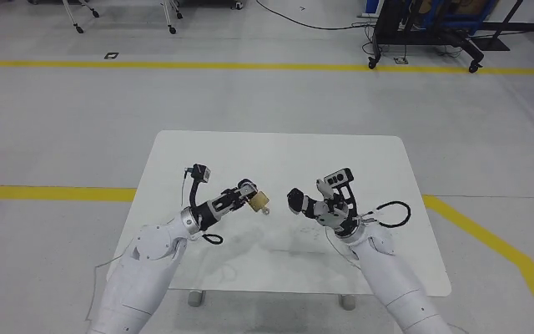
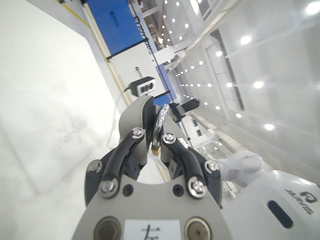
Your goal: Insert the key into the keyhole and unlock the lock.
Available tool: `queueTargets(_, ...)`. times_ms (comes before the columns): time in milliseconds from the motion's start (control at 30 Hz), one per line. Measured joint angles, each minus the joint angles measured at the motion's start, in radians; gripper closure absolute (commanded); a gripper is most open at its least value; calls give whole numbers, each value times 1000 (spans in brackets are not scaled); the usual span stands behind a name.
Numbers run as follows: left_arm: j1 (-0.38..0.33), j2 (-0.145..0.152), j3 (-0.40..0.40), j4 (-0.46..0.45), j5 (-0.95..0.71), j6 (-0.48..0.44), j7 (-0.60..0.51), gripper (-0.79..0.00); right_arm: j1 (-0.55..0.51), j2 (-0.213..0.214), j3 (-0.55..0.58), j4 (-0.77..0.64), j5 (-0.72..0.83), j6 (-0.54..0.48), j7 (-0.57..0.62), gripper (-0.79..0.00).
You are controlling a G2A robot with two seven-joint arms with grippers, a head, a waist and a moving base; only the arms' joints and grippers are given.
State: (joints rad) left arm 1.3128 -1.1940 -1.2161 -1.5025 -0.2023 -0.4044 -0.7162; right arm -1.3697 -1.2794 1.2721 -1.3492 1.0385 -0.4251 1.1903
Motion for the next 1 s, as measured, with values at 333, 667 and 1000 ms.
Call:
queueTargets(333, -101, -36, 239, 15, 456, 321, 95, 0, -226, 43, 322, -284, -111, -107, -155, -785)
queueTargets(667, -225, -84, 374, 151, 524, 478, 108, -785, -222, 43, 319, -279, -102, -107, -153, -785)
queueTargets(1000, -163, -61, 263, 79, 451, 427, 112, -785, -222, 43, 319, -279, -102, -107, -153, -785)
